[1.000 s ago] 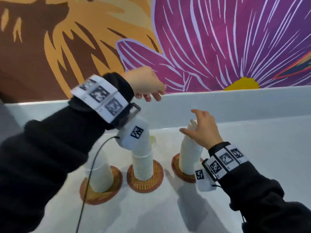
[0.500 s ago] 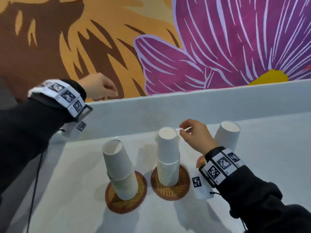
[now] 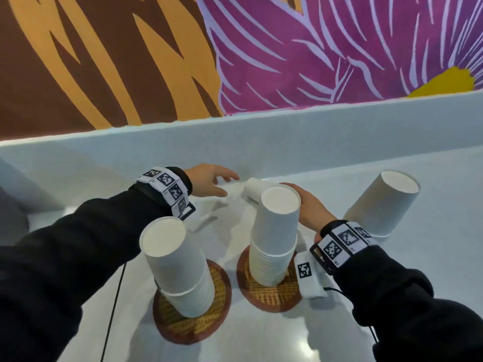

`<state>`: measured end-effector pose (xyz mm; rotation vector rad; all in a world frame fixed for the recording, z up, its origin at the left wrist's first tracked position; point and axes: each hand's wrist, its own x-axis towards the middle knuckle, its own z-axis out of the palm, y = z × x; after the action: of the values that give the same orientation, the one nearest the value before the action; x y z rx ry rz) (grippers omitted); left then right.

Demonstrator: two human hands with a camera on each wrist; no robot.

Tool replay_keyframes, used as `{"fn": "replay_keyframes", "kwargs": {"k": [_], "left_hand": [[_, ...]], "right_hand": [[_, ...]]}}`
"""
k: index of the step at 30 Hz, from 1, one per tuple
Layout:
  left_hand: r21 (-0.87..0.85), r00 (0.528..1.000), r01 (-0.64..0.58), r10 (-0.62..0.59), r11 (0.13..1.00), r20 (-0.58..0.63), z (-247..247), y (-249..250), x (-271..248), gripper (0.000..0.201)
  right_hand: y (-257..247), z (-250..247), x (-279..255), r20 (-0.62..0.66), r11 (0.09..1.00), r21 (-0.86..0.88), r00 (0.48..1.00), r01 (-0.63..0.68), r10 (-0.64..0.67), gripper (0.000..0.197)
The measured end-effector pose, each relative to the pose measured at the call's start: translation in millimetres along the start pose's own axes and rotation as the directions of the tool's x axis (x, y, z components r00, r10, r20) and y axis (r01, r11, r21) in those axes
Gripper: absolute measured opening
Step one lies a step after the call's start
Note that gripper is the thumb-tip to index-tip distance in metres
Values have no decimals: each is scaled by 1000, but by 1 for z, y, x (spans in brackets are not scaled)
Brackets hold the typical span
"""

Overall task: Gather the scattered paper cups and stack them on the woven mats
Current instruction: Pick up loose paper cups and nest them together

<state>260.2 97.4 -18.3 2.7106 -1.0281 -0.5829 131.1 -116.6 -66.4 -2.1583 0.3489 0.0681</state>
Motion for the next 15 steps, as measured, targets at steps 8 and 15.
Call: {"fn": "replay_keyframes", "kwargs": {"k": [8, 15], "left_hand": [[-30, 991, -77, 80, 997, 105, 36, -6, 31, 68], [-122, 998, -57, 52, 991, -46, 18, -2, 20, 63]], "right_hand": [[2, 6, 21, 161, 996, 18, 983, -88, 84, 39], [-7, -5, 13, -150, 961, 255, 986, 104, -67, 40]]}}
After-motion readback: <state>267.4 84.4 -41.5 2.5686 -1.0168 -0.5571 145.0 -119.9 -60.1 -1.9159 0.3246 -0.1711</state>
